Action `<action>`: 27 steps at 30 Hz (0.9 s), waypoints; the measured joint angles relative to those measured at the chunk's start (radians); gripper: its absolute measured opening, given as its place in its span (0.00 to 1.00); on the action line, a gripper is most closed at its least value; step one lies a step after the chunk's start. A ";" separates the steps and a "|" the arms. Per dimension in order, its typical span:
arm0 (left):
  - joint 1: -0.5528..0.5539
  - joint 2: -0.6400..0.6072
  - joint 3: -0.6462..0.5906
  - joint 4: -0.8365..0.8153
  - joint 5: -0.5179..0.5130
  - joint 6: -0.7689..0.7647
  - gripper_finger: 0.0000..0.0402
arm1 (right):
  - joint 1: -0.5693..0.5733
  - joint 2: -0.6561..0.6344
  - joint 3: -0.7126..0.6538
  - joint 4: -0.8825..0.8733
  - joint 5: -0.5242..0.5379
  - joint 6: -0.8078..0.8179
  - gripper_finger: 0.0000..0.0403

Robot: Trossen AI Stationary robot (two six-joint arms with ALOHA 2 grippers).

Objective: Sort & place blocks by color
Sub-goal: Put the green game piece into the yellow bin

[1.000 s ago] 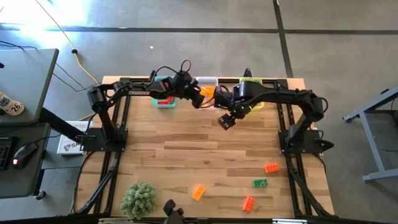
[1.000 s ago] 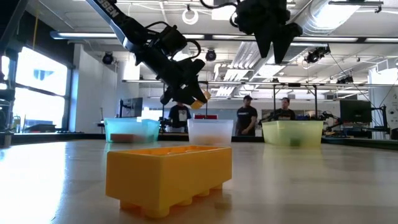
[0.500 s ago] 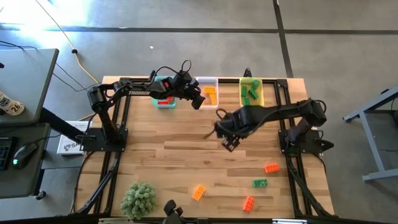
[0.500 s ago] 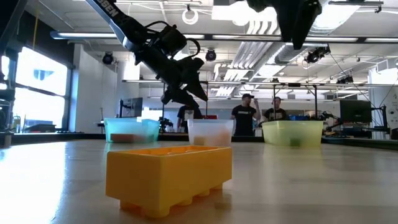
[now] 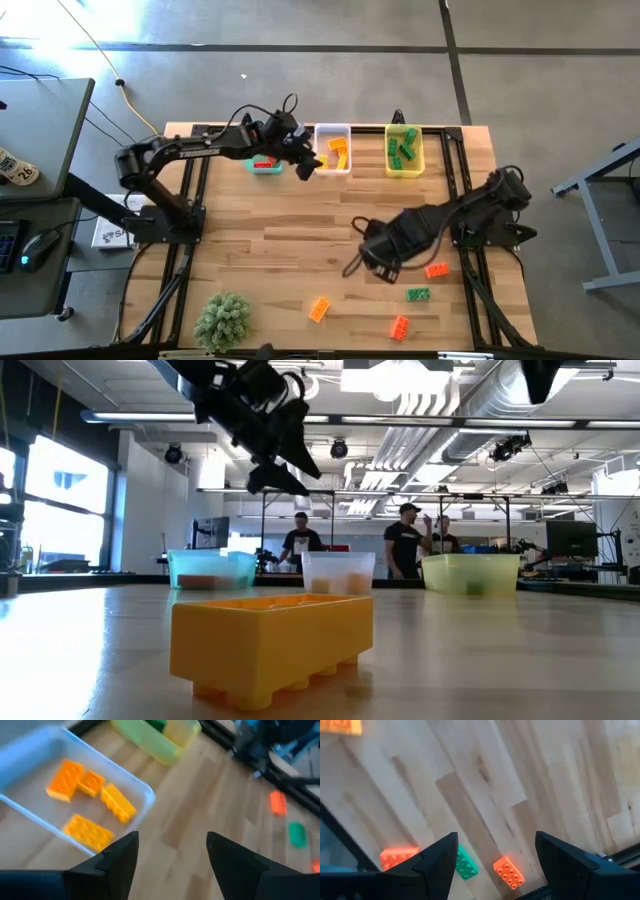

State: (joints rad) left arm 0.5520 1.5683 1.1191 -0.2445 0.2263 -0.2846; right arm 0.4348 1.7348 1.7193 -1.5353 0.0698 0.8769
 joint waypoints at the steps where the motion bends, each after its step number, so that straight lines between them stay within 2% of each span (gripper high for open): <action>1: -0.013 -0.014 0.000 -0.028 -0.002 -0.001 0.56 | 0.016 0.000 0.000 0.003 -0.003 -0.002 0.63; 7: -0.126 -0.088 0.000 -0.133 -0.046 -0.005 0.56 | 0.128 0.012 0.000 0.067 -0.018 0.007 0.63; 17: -0.330 -0.164 0.000 -0.134 -0.085 -0.121 0.56 | 0.309 0.118 0.000 0.056 0.018 -0.004 0.63; 27: -0.459 -0.171 0.000 -0.141 -0.101 -0.135 0.56 | 0.410 0.204 0.000 0.035 0.036 -0.050 0.63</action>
State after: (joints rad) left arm 0.0930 1.3972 1.1191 -0.3854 0.1257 -0.4192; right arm 0.8452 1.9385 1.7195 -1.5001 0.1063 0.8272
